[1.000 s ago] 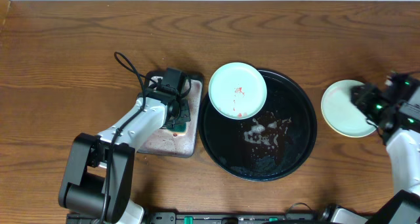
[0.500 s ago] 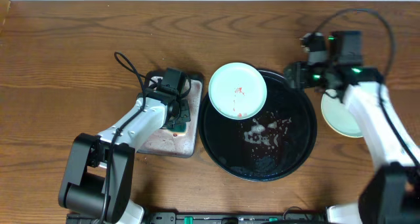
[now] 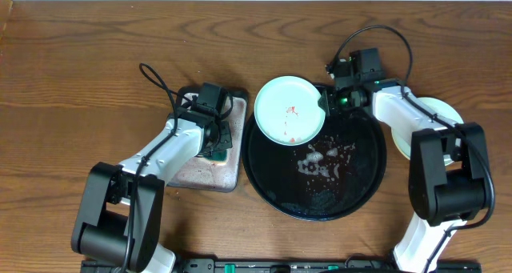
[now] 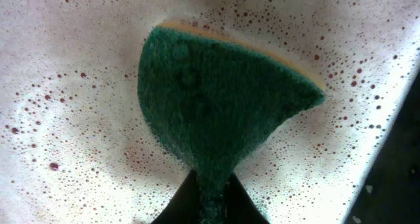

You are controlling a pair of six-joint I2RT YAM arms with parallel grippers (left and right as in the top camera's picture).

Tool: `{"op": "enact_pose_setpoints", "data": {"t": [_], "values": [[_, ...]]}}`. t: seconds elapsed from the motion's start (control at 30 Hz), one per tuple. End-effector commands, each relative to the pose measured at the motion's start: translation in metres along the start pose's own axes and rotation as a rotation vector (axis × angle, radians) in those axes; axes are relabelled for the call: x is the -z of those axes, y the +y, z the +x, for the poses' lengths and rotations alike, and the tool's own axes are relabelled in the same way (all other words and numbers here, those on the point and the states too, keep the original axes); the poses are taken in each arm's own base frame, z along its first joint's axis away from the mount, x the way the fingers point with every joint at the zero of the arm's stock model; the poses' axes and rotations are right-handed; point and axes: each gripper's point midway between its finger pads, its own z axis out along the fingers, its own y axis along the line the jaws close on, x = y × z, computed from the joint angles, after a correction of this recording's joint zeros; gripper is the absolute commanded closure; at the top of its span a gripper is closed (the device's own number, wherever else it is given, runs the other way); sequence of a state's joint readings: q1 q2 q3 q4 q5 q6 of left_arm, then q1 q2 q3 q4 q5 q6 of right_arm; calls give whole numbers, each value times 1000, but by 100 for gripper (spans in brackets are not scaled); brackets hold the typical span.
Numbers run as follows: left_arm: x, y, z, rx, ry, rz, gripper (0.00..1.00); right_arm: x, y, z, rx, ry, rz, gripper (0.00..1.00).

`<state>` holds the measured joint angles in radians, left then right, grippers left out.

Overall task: Clean dirty plates on tray and stack at the side
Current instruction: 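Reach back with right gripper and grip the second pale green plate rim, then lift the sponge from the sink tray with the left gripper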

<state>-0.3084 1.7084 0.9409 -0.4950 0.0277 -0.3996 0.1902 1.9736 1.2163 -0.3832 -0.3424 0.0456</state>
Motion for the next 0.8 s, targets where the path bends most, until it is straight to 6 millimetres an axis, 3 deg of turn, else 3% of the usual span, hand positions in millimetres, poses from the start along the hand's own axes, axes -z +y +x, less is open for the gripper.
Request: {"op": "enact_pose_setpoints", "data": {"t": [0.0, 0.13, 0.23, 0.5, 0.57, 0.77], "values": [[-18, 11, 27, 7, 98, -35, 90, -7, 7, 6, -18, 26, -9, 89], [-18, 12, 27, 7, 100, -35, 90, -6, 7, 14, -19, 58, -7, 99], [-18, 12, 28, 7, 102, -37, 90, 3, 2, 22, -29, 90, 1, 99], [-18, 12, 28, 7, 104, -37, 92, 75, -3, 38, -120, 137, 33, 99], [-18, 12, 27, 6, 100, -36, 93, 84, -2, 48, -140, 169, 38, 99], [-3, 7, 13, -2, 47, -11, 93, 77, -7, 79, -156, 255, 77, 99]]}}
